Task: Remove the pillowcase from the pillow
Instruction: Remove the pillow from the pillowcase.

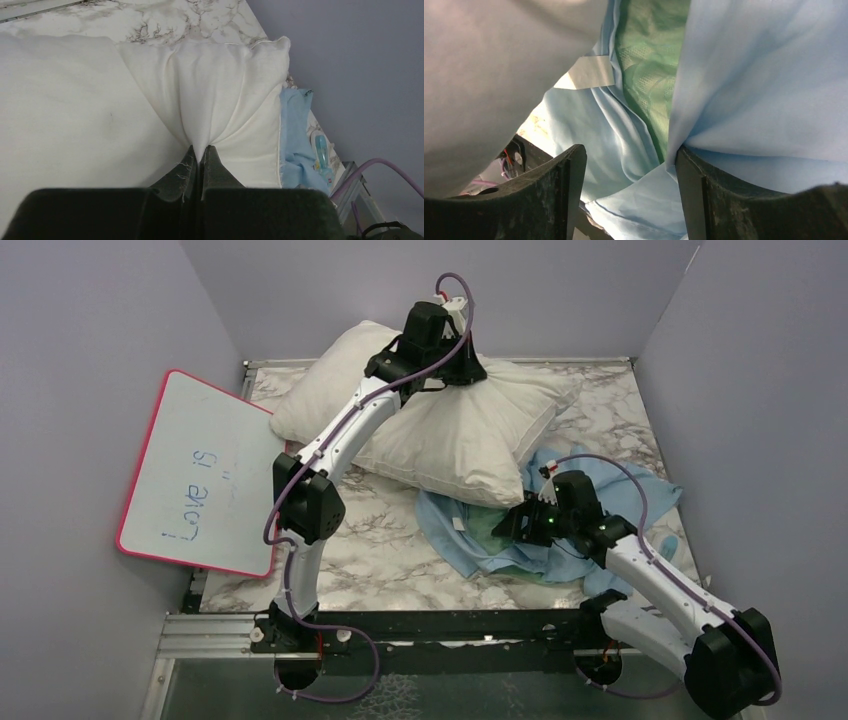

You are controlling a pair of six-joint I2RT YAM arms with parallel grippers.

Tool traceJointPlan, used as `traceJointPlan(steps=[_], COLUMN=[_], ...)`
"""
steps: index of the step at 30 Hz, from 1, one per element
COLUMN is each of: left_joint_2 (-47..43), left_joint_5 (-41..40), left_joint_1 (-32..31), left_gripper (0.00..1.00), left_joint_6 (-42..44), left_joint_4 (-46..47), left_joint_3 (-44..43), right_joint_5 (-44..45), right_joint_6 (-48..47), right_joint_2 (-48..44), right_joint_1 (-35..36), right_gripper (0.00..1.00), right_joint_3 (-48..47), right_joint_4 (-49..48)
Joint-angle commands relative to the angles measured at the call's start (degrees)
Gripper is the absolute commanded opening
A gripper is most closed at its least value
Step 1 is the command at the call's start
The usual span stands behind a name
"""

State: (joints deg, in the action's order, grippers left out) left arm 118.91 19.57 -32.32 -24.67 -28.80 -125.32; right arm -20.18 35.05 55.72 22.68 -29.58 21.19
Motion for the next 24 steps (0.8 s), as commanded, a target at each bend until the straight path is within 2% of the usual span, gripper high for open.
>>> traceJointPlan(steps=[1,5,10,19,24], left_joint_2=[-2.6,-1.0,-0.1,1.3,3.7], left_joint_5=[-2.5,-1.5,-0.7,1.8,3.0], left_joint_1=[0.6,0.9,1.6,4.2,4.6], left_gripper=[0.0,0.0,0.0,0.0,0.0], left_joint_6=[-1.3,-2.6,-4.5,-7.2,-8.9], left_joint_4=[7.2,7.2,7.2,7.5,7.7], left_joint_3=[-2.2,-3.6,-4.3,-6.8,-10.1], right_joint_5=[0.7,0.0,5.4,8.6,15.3], right_joint_6=[-0.5,-4.1,-4.0,-3.4,-6.0], right_joint_2=[-3.0,-0.7,1.0,-3.3,-3.2], right_joint_1=[1.5,4.4,11.1,13.6,19.6], right_gripper=[0.71,0.73,0.75,0.77,0.79], right_joint_3=[1.2,-0.1,0.4,7.8,9.5], right_joint_4=[-4.1,-3.9,-5.8,-13.2,-15.7])
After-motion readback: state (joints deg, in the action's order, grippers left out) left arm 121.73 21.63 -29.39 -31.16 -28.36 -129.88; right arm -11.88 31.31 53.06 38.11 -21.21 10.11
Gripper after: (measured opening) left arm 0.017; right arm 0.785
